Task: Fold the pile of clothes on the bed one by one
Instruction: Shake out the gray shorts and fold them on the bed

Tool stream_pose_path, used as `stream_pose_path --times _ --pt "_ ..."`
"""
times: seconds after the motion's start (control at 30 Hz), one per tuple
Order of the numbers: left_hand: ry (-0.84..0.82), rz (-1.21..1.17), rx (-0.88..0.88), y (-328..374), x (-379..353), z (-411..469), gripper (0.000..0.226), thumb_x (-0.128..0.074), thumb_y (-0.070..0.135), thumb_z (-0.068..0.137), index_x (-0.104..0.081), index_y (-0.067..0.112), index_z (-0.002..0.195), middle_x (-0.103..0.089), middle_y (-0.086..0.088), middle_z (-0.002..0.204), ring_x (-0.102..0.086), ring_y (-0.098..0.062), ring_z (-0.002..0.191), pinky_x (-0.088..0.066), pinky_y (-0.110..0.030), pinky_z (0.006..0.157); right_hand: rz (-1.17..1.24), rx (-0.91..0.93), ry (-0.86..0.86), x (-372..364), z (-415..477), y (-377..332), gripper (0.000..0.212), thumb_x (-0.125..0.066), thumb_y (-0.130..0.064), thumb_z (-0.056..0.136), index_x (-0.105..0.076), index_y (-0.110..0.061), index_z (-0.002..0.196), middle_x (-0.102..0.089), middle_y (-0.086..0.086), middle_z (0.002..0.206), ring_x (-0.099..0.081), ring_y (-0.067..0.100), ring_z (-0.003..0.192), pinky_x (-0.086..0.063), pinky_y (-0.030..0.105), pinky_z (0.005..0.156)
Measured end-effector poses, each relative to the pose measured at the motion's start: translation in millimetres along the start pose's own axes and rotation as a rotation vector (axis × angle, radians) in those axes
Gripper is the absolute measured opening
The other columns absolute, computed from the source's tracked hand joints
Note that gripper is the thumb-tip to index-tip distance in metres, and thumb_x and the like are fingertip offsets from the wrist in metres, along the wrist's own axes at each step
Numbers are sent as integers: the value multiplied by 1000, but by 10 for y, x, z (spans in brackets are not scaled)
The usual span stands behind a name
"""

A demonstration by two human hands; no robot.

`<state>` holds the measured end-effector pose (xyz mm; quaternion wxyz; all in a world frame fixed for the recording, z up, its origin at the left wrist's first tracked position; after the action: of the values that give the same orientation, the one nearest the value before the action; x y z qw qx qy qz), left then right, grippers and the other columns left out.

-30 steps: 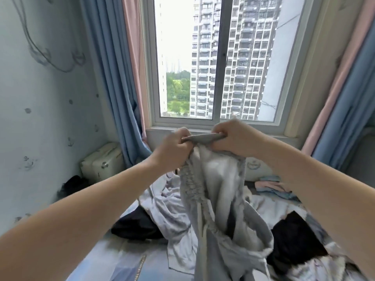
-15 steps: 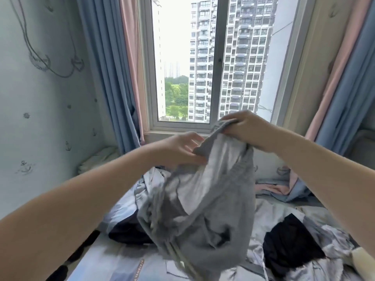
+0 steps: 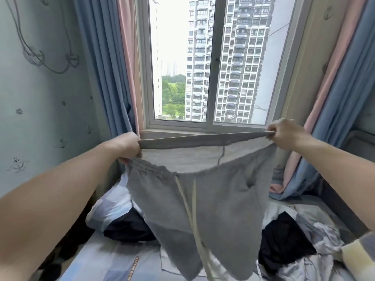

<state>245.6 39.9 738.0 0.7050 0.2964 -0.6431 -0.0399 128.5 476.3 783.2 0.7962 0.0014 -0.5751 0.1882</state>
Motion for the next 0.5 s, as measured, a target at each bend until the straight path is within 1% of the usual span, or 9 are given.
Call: stream_pose_path --times 0.07,0.13,0.17,0.23,0.3,0.33,0.4,0.43,0.5 --pt "-39 -2 70 -184 -83 36 32 -40 -2 90 -71 5 92 -66 -21 90 -70 -36 66 -57 -34 48 86 -103 -7 -74 -36 200 20 -61 -8 86 -71 -24 78 -71 5 87 -63 30 88 -54 40 78" --pt "-69 2 112 -306 -179 34 33 -37 0 91 -69 7 96 -65 -20 92 -68 -34 71 -53 -30 45 297 -210 -27 -183 -88 294 23 -57 -5 90 -72 -22 82 -72 7 90 -64 29 90 -52 36 73" --pt "-78 0 123 -366 -230 46 32 -37 1 91 -68 8 97 -65 -20 95 -68 -34 78 -54 -30 47 440 -286 -49 -265 -119 326 24 -53 -5 93 -72 -20 88 -72 7 94 -62 27 89 -50 34 72" --pt "-89 -10 141 -468 -336 74 31 -37 3 90 -67 8 96 -66 -19 96 -67 -35 87 -55 -31 52 775 -501 -157 -459 -220 379 29 -40 -6 100 -67 -16 99 -67 6 99 -59 24 88 -51 38 76" --pt "-70 17 141 -526 -419 79 24 -41 3 90 -64 5 87 -64 -16 90 -62 -30 78 -48 -28 57 1035 -643 -302 -665 -311 399 31 -30 -9 104 -61 -15 104 -63 7 99 -59 25 89 -53 46 78" --pt "-57 39 143 -555 -454 79 20 -43 3 90 -62 5 81 -63 -15 87 -57 -28 73 -42 -28 56 1091 -673 -362 -757 -333 410 30 -29 -12 105 -59 -16 105 -61 9 97 -58 26 89 -52 46 79" --pt "-44 42 168 -622 -517 68 18 -44 4 90 -57 5 78 -60 -14 81 -51 -25 65 -35 -29 54 1126 -673 -407 -875 -357 405 24 -34 -14 106 -57 -16 106 -60 8 88 -56 24 80 -49 38 75" --pt "-63 -8 179 -666 -552 64 17 -42 5 90 -54 6 78 -56 -13 77 -47 -23 61 -32 -28 52 1135 -646 -405 -899 -372 381 21 -38 -14 106 -59 -14 107 -63 7 84 -59 22 75 -50 34 70" --pt "-147 -249 217 -741 -653 47 14 -41 7 90 -48 12 79 -45 -7 67 -36 -18 52 -24 -24 51 1143 -527 -433 -897 -409 314 18 -45 -8 104 -63 -8 107 -71 8 79 -68 19 66 -55 31 58"
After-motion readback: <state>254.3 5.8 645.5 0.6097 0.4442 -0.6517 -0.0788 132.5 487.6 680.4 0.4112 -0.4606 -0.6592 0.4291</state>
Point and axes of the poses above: each hand's wrist, its own z-axis towards the middle knuckle, its own x-axis out of the back of the hand, y = z × x, the point moved 4 cm from there along z, towards the middle knuckle
